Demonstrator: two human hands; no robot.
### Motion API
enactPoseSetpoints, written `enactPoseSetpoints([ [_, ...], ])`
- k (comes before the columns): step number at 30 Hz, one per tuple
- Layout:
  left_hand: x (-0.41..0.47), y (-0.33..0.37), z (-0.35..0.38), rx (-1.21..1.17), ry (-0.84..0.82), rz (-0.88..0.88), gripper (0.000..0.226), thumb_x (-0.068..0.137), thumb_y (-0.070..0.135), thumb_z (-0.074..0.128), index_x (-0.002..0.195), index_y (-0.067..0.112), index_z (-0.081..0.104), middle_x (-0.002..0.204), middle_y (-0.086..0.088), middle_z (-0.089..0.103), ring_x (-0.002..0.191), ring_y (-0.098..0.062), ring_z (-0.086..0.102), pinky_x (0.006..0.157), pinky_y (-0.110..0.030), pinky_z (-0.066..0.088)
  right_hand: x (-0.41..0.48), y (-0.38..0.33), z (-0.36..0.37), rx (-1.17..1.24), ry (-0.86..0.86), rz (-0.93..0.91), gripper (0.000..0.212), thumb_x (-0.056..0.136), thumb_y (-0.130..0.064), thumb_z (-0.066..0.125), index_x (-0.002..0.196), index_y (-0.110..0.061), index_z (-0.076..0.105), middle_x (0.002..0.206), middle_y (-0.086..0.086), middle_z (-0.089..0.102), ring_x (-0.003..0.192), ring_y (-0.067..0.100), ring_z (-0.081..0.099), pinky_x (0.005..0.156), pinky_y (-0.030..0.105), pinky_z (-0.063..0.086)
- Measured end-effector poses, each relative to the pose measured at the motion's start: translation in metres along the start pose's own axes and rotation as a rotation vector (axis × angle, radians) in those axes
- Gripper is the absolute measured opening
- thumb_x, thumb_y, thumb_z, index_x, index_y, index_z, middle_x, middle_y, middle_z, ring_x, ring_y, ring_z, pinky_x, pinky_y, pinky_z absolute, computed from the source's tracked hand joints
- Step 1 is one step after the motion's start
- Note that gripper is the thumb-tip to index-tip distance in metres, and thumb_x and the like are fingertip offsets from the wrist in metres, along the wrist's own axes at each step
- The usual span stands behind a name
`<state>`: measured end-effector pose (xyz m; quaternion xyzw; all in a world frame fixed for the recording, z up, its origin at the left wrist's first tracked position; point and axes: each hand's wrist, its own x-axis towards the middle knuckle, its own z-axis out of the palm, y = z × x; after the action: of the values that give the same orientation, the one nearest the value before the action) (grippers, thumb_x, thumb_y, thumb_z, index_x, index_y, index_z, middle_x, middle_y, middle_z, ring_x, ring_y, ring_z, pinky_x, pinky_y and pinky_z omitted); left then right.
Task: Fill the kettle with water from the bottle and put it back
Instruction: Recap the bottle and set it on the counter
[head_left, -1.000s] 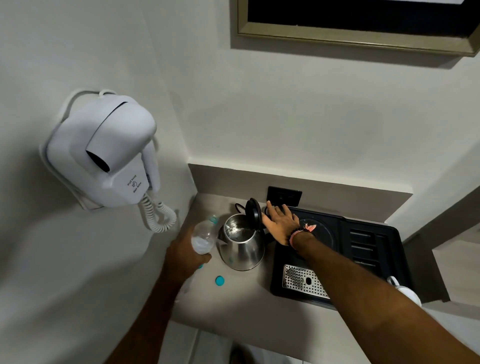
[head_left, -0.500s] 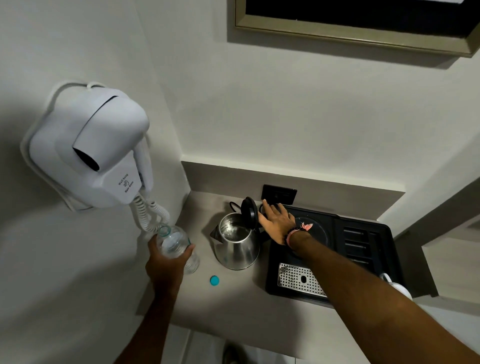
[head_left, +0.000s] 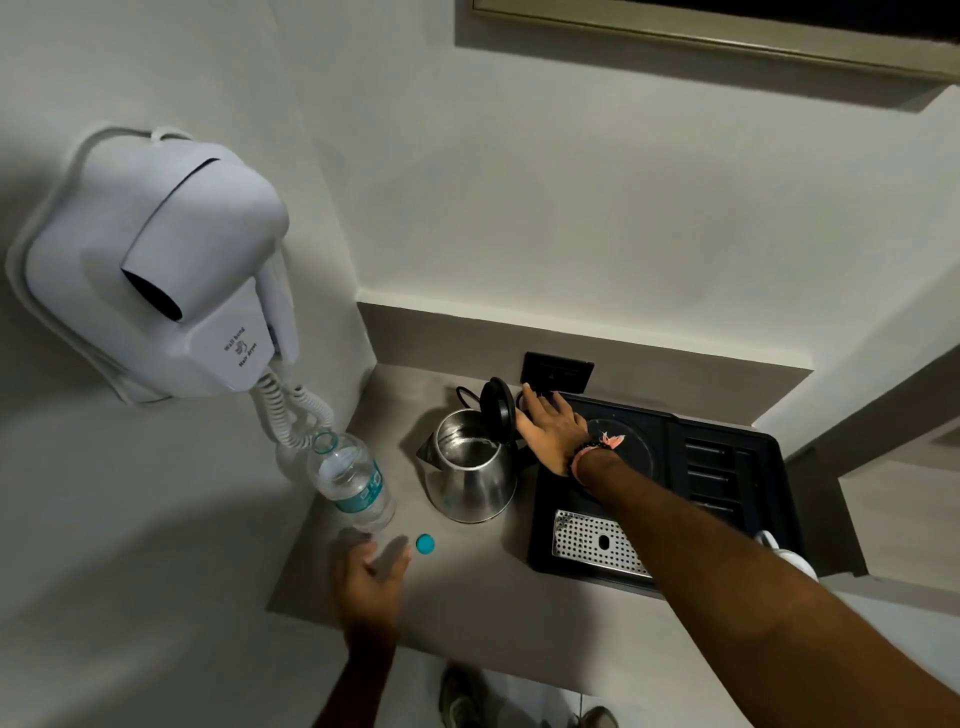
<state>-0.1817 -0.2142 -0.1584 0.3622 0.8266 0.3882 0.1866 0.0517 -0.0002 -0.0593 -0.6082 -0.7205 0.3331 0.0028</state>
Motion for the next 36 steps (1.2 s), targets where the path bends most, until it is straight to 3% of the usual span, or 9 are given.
enactPoseSetpoints([
  [4,-0.003,0.016,0.017,0.202,-0.205,0.174,0.03,0.081,0.02,0.072,0.102,-0.001,0.072,0.103,-0.022,0.066,0.097,-0.039,0.062,0.091,-0.045,0.049,0.0,-0.002,-0.002,0.007,0.001,-0.003,0.083,0.084,-0.071,0.012,0.157,-0.032,0.002,0.167,-0.003,0.013,0.154,0.026,0.0,0.121,0.055,0.005],
  [8,0.006,0.031,0.031,0.37,-0.384,0.236,0.04,0.091,0.015,0.062,0.131,0.01,0.061,0.136,-0.013,0.056,0.13,-0.03,0.048,0.114,-0.036,0.031,-0.001,-0.002,-0.003,0.007,-0.007,0.009,0.082,0.085,-0.071,0.013,0.157,-0.033,0.002,0.167,-0.002,0.015,0.154,0.027,0.001,0.121,0.055,0.005],
  [11,0.011,0.029,0.034,0.475,-0.445,0.255,0.042,0.097,0.024,0.05,0.139,0.019,0.053,0.142,-0.005,0.051,0.132,-0.02,0.045,0.114,-0.028,0.029,-0.001,0.0,-0.002,-0.004,-0.007,0.013,0.076,0.091,-0.068,0.017,0.157,-0.033,0.001,0.166,-0.001,0.019,0.153,0.028,0.001,0.12,0.057,0.006],
  [15,0.014,0.029,0.032,0.514,-0.444,0.299,0.037,0.099,0.02,0.049,0.134,0.011,0.058,0.139,-0.011,0.057,0.134,-0.025,0.047,0.118,-0.032,0.023,0.0,-0.002,-0.001,0.01,-0.021,0.023,0.081,0.086,-0.071,0.015,0.157,-0.034,0.001,0.166,-0.001,0.019,0.153,0.028,0.001,0.12,0.056,0.005],
  [19,0.014,0.051,0.015,0.4,-0.287,0.315,0.029,0.09,0.014,0.067,0.117,0.005,0.071,0.123,-0.016,0.067,0.112,-0.035,0.064,0.1,-0.043,0.047,0.0,-0.003,-0.001,0.031,-0.014,0.017,0.082,0.084,-0.071,0.014,0.157,-0.035,0.002,0.167,-0.002,0.017,0.153,0.027,0.001,0.12,0.056,0.005],
  [22,0.018,0.081,-0.009,0.265,-0.091,0.444,0.026,0.08,0.011,0.078,0.105,0.004,0.076,0.107,-0.012,0.071,0.089,-0.03,0.071,0.079,-0.036,0.057,0.0,-0.003,-0.002,0.023,-0.011,0.001,0.081,0.084,-0.071,0.015,0.156,-0.038,0.001,0.167,-0.002,0.016,0.154,0.027,0.001,0.119,0.054,0.005],
  [26,0.032,0.117,-0.051,0.096,0.287,0.67,0.02,0.085,0.015,0.074,0.102,0.004,0.076,0.102,-0.011,0.069,0.089,-0.018,0.066,0.085,-0.02,0.052,0.002,-0.001,-0.004,0.004,-0.01,-0.014,0.079,0.084,-0.074,0.015,0.155,-0.043,0.0,0.167,-0.002,0.017,0.153,0.026,0.003,0.119,0.056,0.006],
  [29,0.051,0.135,-0.079,0.066,0.491,0.649,0.022,0.087,0.02,0.074,0.101,0.002,0.076,0.104,-0.014,0.071,0.093,-0.022,0.067,0.088,-0.026,0.053,0.002,-0.001,-0.007,-0.004,-0.008,-0.019,0.082,0.08,-0.077,0.013,0.154,-0.044,0.001,0.167,-0.001,0.017,0.153,0.026,0.004,0.119,0.056,0.006],
  [36,0.074,0.144,-0.093,0.092,0.333,0.375,0.021,0.079,0.013,0.08,0.095,0.0,0.077,0.098,-0.017,0.074,0.087,-0.034,0.07,0.083,-0.039,0.053,-0.001,-0.002,-0.008,-0.019,-0.012,-0.011,0.078,0.082,-0.074,0.014,0.154,-0.045,-0.001,0.167,0.002,0.017,0.153,0.028,0.003,0.118,0.057,0.005],
])
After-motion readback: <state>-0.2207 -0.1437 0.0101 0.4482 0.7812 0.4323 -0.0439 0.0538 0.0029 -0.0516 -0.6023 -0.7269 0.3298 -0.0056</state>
